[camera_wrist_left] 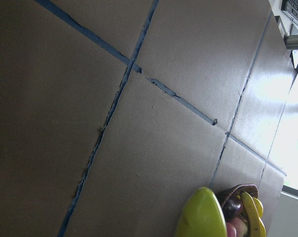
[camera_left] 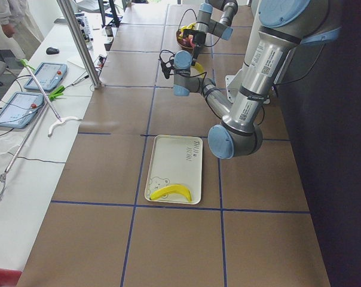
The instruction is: Transfer all bananas from basket to plate
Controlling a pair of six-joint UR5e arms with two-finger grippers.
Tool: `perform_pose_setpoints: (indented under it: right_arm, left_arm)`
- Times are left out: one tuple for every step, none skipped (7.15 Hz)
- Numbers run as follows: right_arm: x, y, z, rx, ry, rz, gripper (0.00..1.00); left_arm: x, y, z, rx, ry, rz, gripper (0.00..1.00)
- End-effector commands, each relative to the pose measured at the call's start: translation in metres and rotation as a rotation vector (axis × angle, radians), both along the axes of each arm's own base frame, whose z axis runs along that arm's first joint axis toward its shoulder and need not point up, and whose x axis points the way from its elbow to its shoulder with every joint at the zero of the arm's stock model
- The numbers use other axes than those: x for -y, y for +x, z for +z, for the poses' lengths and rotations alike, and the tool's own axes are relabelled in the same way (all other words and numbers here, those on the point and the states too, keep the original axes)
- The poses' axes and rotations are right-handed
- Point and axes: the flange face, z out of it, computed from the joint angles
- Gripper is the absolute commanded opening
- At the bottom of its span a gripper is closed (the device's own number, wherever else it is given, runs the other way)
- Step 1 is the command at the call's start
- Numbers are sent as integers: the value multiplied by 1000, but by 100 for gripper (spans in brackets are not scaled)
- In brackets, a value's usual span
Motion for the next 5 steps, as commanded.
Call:
perform_pose_setpoints:
  right_arm:
    - [-2,-5,-4,-13,-4,-6,11]
    - [-1,-7,-2,-20,-7,-6,12]
    - [-2,-9,-2,-20,-7,-9,13]
    - [-7,-12,-2,-22,-7,-17,13]
    - [-10,-14,-6,-19,-6,-21,13]
  left_arm:
    - [-1,1,-1,0,-2,2,100]
    - [-1,1,-1,0,-2,2,99]
    - [-1,2,-2,-1,-1,2,99]
    - [-1,3,-1,4,-5,4,99]
    - [-1,3,-2,3,-4,4,99]
